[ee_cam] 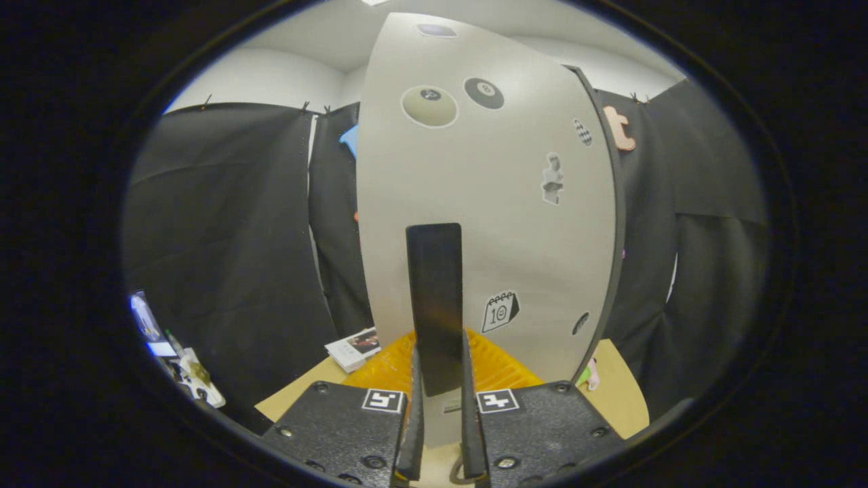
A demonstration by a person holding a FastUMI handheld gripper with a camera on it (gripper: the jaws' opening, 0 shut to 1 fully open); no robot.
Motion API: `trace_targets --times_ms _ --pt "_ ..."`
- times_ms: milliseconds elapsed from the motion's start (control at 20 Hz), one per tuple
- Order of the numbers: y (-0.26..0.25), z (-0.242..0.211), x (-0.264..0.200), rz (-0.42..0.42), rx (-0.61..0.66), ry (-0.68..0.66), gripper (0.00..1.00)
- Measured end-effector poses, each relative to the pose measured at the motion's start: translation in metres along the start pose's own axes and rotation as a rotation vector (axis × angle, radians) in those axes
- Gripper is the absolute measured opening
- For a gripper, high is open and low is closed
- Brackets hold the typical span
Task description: Open the shoe cabinet door, grab the shoes and put them into the shoe cabinet, then close the shoe cabinet door.
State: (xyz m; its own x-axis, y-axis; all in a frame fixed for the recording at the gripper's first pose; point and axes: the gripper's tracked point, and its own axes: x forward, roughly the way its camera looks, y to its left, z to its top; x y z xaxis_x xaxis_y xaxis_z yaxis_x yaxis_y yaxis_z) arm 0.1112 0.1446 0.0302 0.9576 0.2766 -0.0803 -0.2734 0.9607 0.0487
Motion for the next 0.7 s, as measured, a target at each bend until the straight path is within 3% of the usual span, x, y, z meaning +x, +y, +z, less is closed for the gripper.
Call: trace_targets --times_ms 700 --pt "-0.095 -0.007 -0.096 -0.152 0.009 0.02 0.15"
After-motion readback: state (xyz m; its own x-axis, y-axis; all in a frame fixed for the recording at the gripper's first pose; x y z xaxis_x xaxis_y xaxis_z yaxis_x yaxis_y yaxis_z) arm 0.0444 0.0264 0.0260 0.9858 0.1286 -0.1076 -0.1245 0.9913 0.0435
